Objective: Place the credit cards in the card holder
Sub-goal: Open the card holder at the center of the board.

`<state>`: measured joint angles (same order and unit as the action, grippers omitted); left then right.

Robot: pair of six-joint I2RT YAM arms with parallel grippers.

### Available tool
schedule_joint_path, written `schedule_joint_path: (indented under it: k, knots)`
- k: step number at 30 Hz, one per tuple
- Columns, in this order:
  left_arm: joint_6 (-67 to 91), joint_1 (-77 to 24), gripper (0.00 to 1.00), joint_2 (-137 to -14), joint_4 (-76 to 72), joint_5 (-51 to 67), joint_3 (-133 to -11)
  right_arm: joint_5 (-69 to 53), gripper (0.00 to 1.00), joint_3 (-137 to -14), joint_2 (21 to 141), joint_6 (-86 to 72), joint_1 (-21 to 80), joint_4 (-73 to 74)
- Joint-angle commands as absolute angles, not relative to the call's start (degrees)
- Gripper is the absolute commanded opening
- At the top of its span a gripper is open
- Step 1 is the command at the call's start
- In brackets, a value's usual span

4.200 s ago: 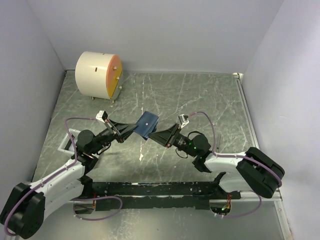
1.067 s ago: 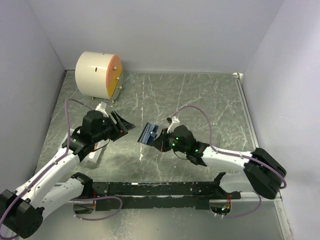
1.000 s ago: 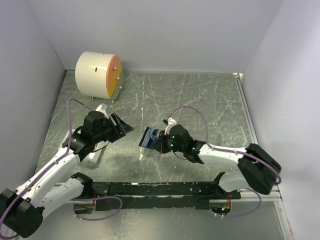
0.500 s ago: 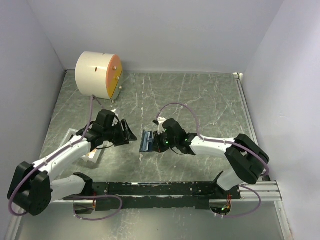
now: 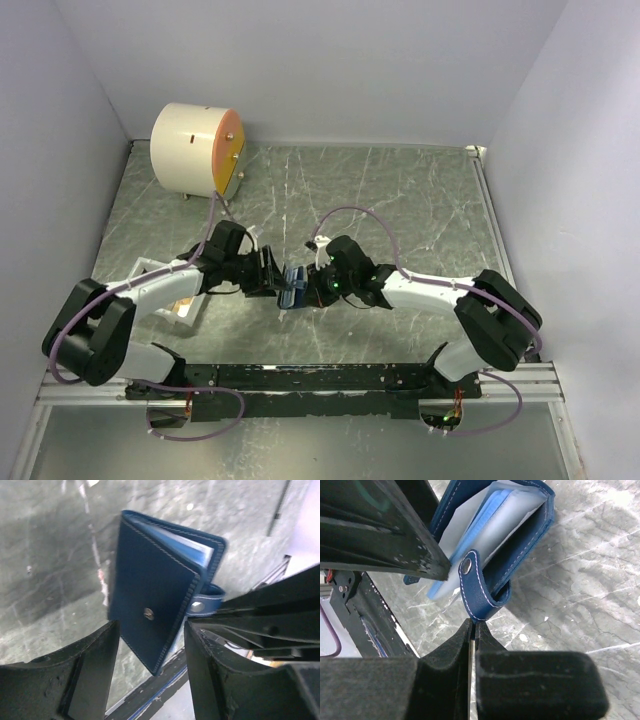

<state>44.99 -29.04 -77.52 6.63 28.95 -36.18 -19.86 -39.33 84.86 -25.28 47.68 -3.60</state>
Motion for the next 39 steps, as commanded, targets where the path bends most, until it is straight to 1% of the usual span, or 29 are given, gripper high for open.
schedule_joint_path:
  k: [1,4,6,11,14,18,21,23,26,28,29,31,32,37,38,39]
  knots:
    - [42.45,-30.64,0.63,-79.54,10.53,24.17,-38.63,-20.91,0.00,-40.21,84.06,-25.61,47.39,-4.48]
    - [42.00,-31.69,0.59,-78.92,12.62,20.52,-39.55,-20.15,0.00,-39.35,84.20,-25.71,47.09,-4.58]
    - [41.57,-31.75,0.55,-78.60,14.02,18.90,-40.08,-20.33,0.00,-38.23,84.42,-26.14,46.42,-5.09]
    - [40.78,-31.83,0.38,-78.55,15.63,16.28,-40.26,-20.75,0.00,-35.39,84.93,-27.23,44.14,-6.30]
    - [40.93,-31.86,0.34,-78.96,14.73,16.89,-39.75,-20.84,0.01,-34.29,85.15,-27.96,43.31,-6.74]
    - [41.37,-31.90,0.33,-79.66,13.26,18.46,-39.45,-19.60,0.18,-34.39,85.42,-29.06,42.94,-6.20]
    - [41.85,-31.99,0.33,-79.60,12.71,20.25,-39.55,-18.02,0.26,-34.87,84.46,-30.42,42.73,-5.19]
    - [42.51,-31.99,0.34,-78.91,11.65,22.05,-39.26,-16.90,0.28,-34.89,83.06,-31.53,42.72,-4.89]
    - [43.73,-31.99,0.32,-77.43,8.88,24.65,-38.33,-15.01,0.27,-34.03,81.85,-32.64,42.67,-6.07]
    - [44.39,-31.99,0.29,-76.49,7.64,25.50,-38.06,-13.82,0.25,-33.48,81.94,-33.45,42.64,-6.92]
    - [44.54,-31.99,0.26,-76.25,7.68,25.57,-38.10,-13.48,0.24,-33.16,82.10,-33.81,42.57,-7.32]
    - [44.28,-31.99,0.17,-76.03,7.91,25.58,-38.37,-13.15,0.22,-32.24,82.22,-34.72,42.33,-9.22]
    - [44.07,-31.99,0.14,-76.09,8.02,25.69,-38.47,-12.92,0.21,-31.70,82.33,-35.06,42.28,-10.37]
    - [43.91,-31.98,0.14,-76.70,8.06,26.66,-38.76,-11.85,0.18,-30.42,83.56,-36.09,42.19,-12.27]
    - [43.94,-31.99,0.15,-76.73,7.83,26.96,-38.64,-11.85,0.17,-30.22,83.73,-36.22,42.20,-12.56]
    - [44.02,-31.99,0.18,-76.65,7.48,27.39,-38.48,-11.74,0.16,-29.90,83.83,-36.38,42.22,-12.90]
